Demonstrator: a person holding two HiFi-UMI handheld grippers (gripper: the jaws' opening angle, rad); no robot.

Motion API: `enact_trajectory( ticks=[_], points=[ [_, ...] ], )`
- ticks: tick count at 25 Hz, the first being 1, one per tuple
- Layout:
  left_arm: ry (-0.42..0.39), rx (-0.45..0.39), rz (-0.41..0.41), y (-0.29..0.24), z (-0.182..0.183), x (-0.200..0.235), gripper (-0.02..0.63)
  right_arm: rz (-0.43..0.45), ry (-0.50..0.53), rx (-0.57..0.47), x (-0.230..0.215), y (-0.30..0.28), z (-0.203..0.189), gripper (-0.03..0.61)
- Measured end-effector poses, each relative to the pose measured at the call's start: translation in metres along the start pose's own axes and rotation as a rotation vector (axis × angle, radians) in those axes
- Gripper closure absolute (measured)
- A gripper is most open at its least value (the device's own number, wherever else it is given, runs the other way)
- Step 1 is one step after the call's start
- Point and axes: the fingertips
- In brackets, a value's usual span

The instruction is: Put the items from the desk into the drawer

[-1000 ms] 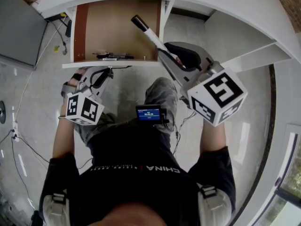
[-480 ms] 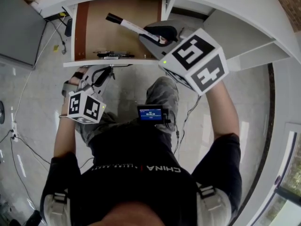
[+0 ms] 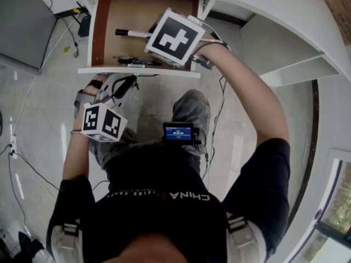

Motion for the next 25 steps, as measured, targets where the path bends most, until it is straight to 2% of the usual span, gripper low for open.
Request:
enact_trajectory(
  ticks=[3, 5, 10, 25],
  points=[
    [-0.006, -0.001, 0.000, -0.001, -0.002, -0.001, 0.577, -0.021, -0.002, 0.187, -0.007, -0.026, -0.022, 0.505],
    [-0.001, -0.003, 0.001, -0.001, -0.001, -0.001, 0.577, -0.036, -0.008, 0.263, -0.012, -0.034, -0.031, 0.505],
    [-0.004, -0.006, 0.003, -0.001, 0.001, 0.000, 0.577, 0.038, -0.007, 0.239, -0.008, -0.058, -0.020, 0.505],
    [-0.001, -0.013, -0.007, 0.002, 0.007, 0.002, 0.577, 0.046, 0.008, 0.281, -0.005, -0.072, -0.037, 0.503]
  ],
)
Point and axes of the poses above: the fingertips, and each gripper's own axes: y backward along the fingers, x to its left, z out of its top, and after that the axes turned 11 degrees about x, right-handed
